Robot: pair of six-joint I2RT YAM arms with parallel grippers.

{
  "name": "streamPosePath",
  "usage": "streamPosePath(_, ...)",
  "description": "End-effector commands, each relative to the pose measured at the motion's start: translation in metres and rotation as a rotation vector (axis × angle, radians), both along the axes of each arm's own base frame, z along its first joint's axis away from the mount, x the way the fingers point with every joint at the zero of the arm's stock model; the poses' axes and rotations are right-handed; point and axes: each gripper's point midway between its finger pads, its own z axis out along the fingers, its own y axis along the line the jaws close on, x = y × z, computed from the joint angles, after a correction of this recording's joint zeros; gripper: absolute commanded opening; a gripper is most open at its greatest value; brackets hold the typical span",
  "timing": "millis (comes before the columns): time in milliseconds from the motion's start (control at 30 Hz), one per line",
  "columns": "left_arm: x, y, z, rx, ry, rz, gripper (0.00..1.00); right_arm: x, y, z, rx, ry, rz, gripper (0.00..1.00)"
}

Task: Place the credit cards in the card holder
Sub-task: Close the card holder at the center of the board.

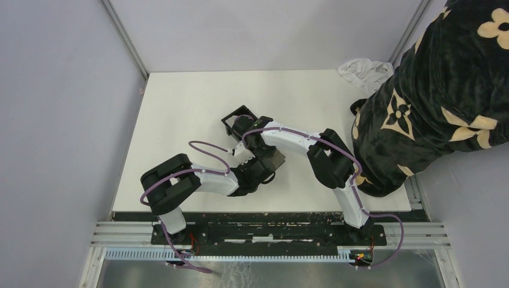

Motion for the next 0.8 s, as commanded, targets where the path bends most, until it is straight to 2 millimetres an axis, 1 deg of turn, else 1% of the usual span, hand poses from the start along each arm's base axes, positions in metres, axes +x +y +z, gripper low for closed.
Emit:
streamPosePath(0,-0.031,0.041,-0.051,0.240,0.162,-0.068,0.35,-0.008,0.030,0.011,0.109,0.014,0.040,0.20)
streamPosePath(67,-0.030,0.040,-0.048,0.236,0.158,-0.068,0.35,-0.008,0.030,0.014,0.120,0.010,0.042,0.24)
streamPosePath(367,-0.028,0.045,-0.031,0.237,0.136,-0.051,0.36,-0.007,0.038,0.038,0.199,-0.029,0.054,0.31)
streamPosePath(600,-0.026,0.052,-0.015,0.255,0.118,-0.033,0.37,-0.007,0.036,0.056,0.230,-0.065,0.045,0.32)
streamPosePath(767,-0.025,0.058,-0.002,0.263,0.098,-0.019,0.40,-0.003,0.030,0.069,0.271,-0.121,-0.014,0.34)
